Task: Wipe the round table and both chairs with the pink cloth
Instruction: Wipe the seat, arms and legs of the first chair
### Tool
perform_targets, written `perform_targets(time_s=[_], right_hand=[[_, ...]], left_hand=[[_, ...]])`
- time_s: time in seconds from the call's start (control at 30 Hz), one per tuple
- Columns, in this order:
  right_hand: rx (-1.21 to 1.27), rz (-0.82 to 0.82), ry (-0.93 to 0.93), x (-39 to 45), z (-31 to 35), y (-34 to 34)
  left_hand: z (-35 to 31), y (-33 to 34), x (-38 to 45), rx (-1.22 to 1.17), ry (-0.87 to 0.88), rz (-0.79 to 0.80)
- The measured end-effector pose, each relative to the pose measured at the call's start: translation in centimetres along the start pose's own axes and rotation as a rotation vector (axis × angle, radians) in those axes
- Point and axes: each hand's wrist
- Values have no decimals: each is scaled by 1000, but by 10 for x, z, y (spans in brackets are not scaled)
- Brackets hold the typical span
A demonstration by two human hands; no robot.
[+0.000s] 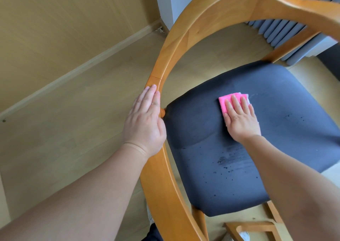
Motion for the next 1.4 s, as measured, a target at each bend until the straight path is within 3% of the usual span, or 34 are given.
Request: perform_targets(time_s=[0.1,0.2,0.27,0.47,0.63,0.93,1.1,1.3,1.4], right_hand=[[44,-10,65,-1,12,5],[117,13,127,-11,35,9],[100,-4,56,-27,56,11],[34,43,-271,-87,117,33],[-66,95,-544,-129,131,50],[-56,121,-620,-132,104,42],[-30,46,-464,-117,47,26],[37,3,66,-78,-51,0],[23,47,170,-69,-67,2]], left_hand=[[-1,-3,1,2,48,17],[-2,-8,5,26,318,81],[-1,-10,8,38,407,101],[-2,-10,11,44,431,64],[-1,-8,11,25,428,4],[2,-2,11,65,412,-17],[2,1,12,89,415,-25],[3,3,11,87,432,-24],[3,3,12,67,442,-32]])
Point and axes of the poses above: each hand's wrist, its own x-axis towards the middle knuckle, its own y-axis out of the palm, z = x × y, and after that the axes turned 1 degree about -z, right-handed
